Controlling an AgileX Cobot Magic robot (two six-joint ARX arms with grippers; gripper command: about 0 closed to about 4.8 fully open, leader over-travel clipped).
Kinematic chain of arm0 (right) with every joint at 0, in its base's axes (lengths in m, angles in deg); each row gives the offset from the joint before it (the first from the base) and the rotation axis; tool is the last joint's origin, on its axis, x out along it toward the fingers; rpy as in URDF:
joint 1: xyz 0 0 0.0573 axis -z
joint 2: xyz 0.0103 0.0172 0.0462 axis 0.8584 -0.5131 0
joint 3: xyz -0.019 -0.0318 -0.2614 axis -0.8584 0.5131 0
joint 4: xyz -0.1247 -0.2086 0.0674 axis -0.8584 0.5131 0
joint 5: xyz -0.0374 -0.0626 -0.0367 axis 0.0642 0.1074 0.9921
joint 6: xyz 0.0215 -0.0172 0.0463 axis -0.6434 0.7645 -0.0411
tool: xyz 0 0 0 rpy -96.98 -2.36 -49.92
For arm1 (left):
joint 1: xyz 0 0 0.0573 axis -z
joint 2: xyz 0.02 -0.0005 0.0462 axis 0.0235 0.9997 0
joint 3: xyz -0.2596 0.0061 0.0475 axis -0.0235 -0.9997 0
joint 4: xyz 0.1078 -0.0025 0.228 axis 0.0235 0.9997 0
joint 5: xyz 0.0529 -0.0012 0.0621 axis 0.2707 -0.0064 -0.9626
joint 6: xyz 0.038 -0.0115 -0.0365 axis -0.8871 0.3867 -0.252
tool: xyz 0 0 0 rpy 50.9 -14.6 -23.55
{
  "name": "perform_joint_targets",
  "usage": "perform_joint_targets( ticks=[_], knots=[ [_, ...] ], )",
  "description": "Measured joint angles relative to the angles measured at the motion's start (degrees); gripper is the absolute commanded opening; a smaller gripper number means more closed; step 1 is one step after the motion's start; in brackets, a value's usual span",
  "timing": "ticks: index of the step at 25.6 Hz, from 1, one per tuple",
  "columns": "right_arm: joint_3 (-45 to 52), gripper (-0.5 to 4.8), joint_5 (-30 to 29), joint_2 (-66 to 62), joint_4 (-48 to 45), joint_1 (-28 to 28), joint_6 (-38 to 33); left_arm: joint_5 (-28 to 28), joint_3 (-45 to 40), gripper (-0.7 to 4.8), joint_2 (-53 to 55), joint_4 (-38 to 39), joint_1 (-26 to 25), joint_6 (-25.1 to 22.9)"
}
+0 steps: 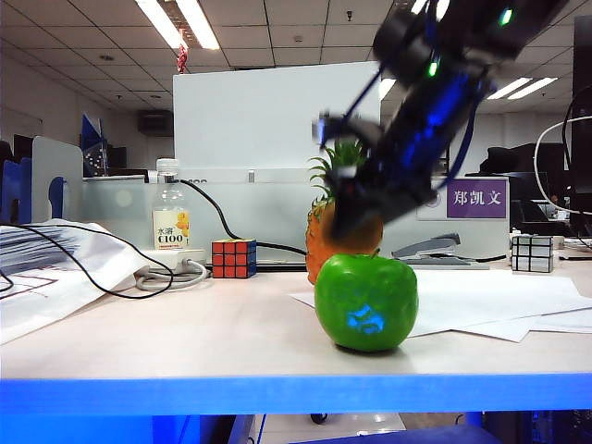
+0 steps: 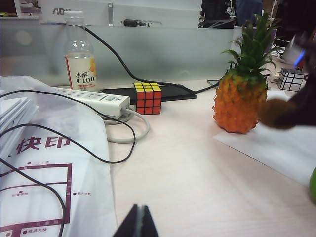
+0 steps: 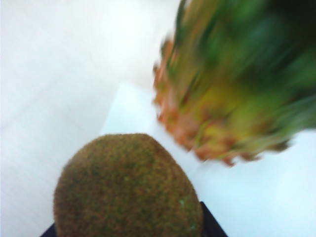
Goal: Arrange all the fruits from large to small from left to right in a row.
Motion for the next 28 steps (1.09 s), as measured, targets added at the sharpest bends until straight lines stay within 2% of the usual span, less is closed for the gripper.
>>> perform_joint_targets(
  ticks=[3,5,8,10,14,16,21,23,28],
  knots=[
    [0.0,-0.06,3.1,6.3,2.0,-0.1,0.0,0.0,0.0,-0.05,0.0,0.0,0.0,0.0],
    [0.6,-0.06,8.2,11.8,6.2,-0.1,0.0,0.0,0.0,-0.05,0.0,0.0,0.0,0.0],
    [9.2,-0.06,18.9,23.4,9.2,-0.1,0.0,0.0,0.0,-0.05,0.0,0.0,0.0,0.0],
    [13.6,-0.06,21.5,29.9,11.7,0.0,-1.7,0.0,0.0,-0.05,0.0,-0.1,0.0,0.0],
    [15.3,-0.06,21.5,34.1,25.1,0.0,-7.0,0.0,0.0,-0.05,0.0,-0.4,0.0,0.0],
    [16.7,-0.06,21.3,33.9,27.3,0.0,-7.7,0.0,0.0,-0.05,0.0,-0.4,0.0,0.0],
    [20.2,-0.06,20.8,31.1,25.9,0.0,-8.7,0.0,0.0,-0.05,0.0,-0.4,0.0,0.2],
    [20.6,-0.06,18.0,27.5,24.5,0.0,-8.8,0.0,0.0,-0.05,0.0,-0.4,0.0,0.2],
    [20.6,-0.06,17.6,18.8,23.2,0.0,-8.9,0.1,0.0,-0.05,0.0,-0.4,0.0,0.2]
  ],
)
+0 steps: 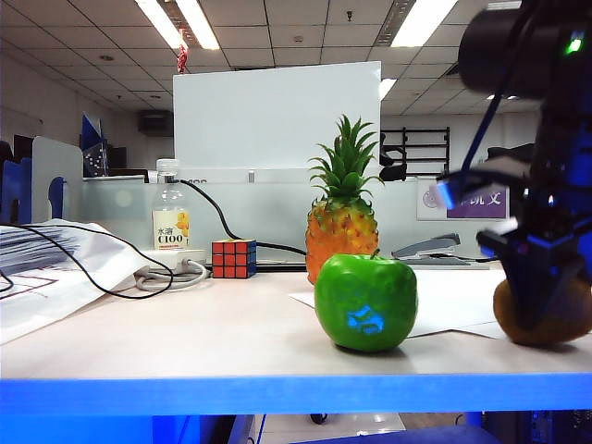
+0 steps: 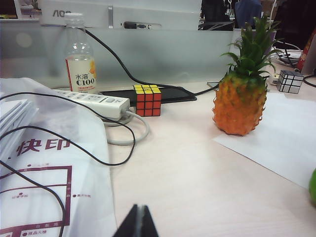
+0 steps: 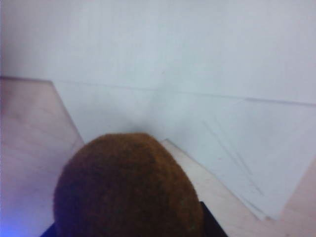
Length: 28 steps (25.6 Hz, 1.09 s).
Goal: Arrange all the fruits from large to small from left to right in a row.
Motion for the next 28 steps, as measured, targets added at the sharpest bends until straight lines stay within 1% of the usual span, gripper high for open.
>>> perform_joint_targets(
  ticks=[9,15,19,28],
  knots=[
    [-0.3,-0.06,0.2,-0.9,-0.5,0.0,-1.3,0.0,0.0,-0.05,0.0,0.0,0.0,0.0],
    [0.1,-0.06,0.9,1.8,3.7,0.0,-1.7,0.0,0.0,-0.05,0.0,0.0,0.0,0.0],
    [0.0,-0.06,0.9,3.7,3.7,0.0,-1.8,0.0,0.0,-0.05,0.0,0.0,0.0,0.0],
    [0.0,-0.06,0.9,3.8,3.6,0.0,-1.9,0.0,0.0,-0.05,0.0,0.0,0.0,0.0]
  ],
)
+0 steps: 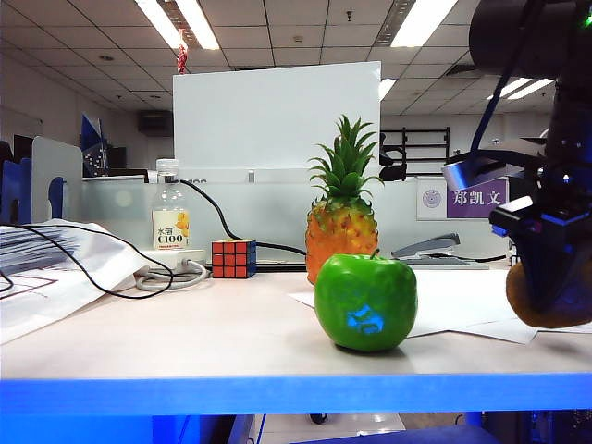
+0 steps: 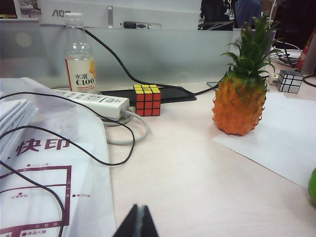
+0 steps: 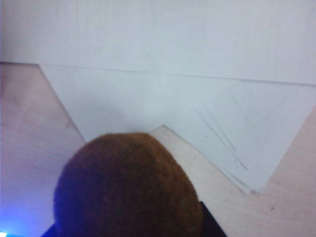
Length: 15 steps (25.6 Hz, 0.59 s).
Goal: Arrange all the fruits from large to small from left to right in a row.
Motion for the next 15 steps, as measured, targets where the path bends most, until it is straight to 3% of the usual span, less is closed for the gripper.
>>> perform_joint_targets(
  ticks=[15],
  knots=[
    [1.1,-0.06,-0.9,-0.1,-1.0,0.0,0.0,0.0,0.0,-0.05,0.0,0.0,0.0,0.0]
  ],
)
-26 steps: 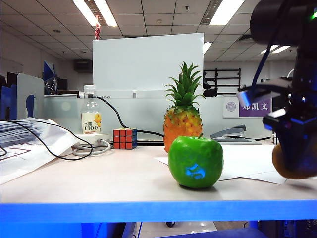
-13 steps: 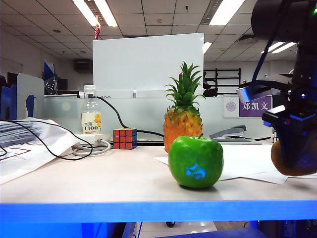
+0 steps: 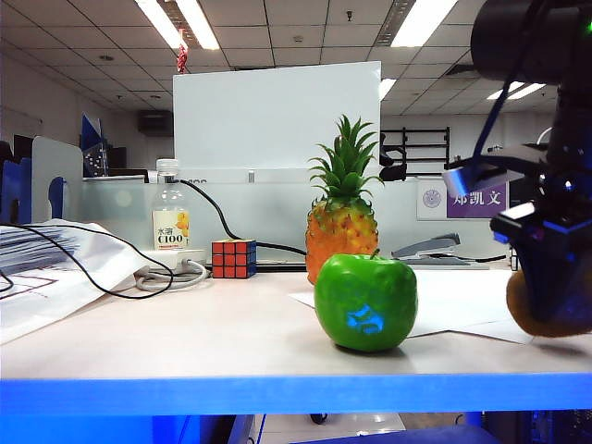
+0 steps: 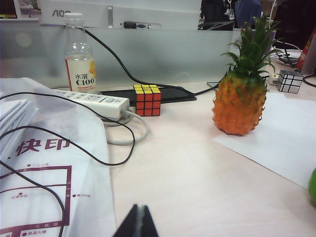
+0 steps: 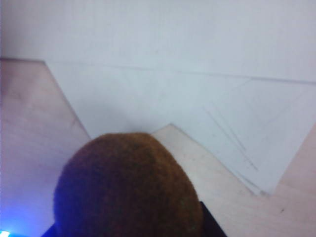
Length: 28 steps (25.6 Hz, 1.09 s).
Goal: Arrange all the fruits from large to small from left to right in a row.
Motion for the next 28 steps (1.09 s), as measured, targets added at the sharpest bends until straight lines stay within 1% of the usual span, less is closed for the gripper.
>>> perform_joint_targets(
  ticks=[4,5,6,7,8,9,11,13,21,24,27,28],
  knots=[
    [1.7,-0.06,-0.5,0.0,-1.0,0.0,-0.4,0.0,0.0,-0.05,0.0,0.0,0.0,0.0],
    [1.7,-0.03,-0.6,0.0,-1.2,0.0,-0.4,0.0,0.0,-0.05,0.0,0.0,0.0,0.0],
    [1.7,0.14,-1.0,0.0,-1.8,0.0,-0.5,0.0,0.0,-0.05,0.0,0.0,0.0,0.0],
    [1.7,1.00,-1.1,0.0,-2.0,0.0,-0.5,0.0,0.0,-0.05,0.0,0.0,0.0,0.0],
    [1.7,1.60,-1.1,0.0,-2.1,0.0,-0.6,0.0,0.0,-0.05,0.0,0.0,0.0,0.0],
    [1.7,2.62,-1.1,0.0,-2.1,0.0,-0.7,0.0,0.0,-0.05,0.0,0.0,0.0,0.0],
    [1.7,3.78,-1.1,0.0,-2.3,0.0,-0.8,0.0,0.0,-0.05,0.0,0.0,0.0,0.0],
    [1.7,4.73,-1.1,0.0,-2.3,0.0,-0.9,0.0,0.0,-0.05,0.0,0.0,0.0,0.0],
    [1.7,4.79,-1.1,0.0,-5.0,0.0,-1.0,0.0,0.0,-0.05,0.0,0.0,0.0,0.0],
    [1.7,4.79,-1.0,0.0,-9.5,0.0,-1.0,0.0,0.0,-0.05,0.0,0.0,0.0,0.0],
    [1.7,4.79,-1.1,0.0,-17.5,0.0,-1.0,0.0,0.0,-0.05,0.0,0.0,0.0,0.0],
    [1.7,4.79,-1.7,0.0,-22.3,0.0,-1.0,0.0,0.0,-0.05,0.0,0.0,0.0,0.0]
  ],
)
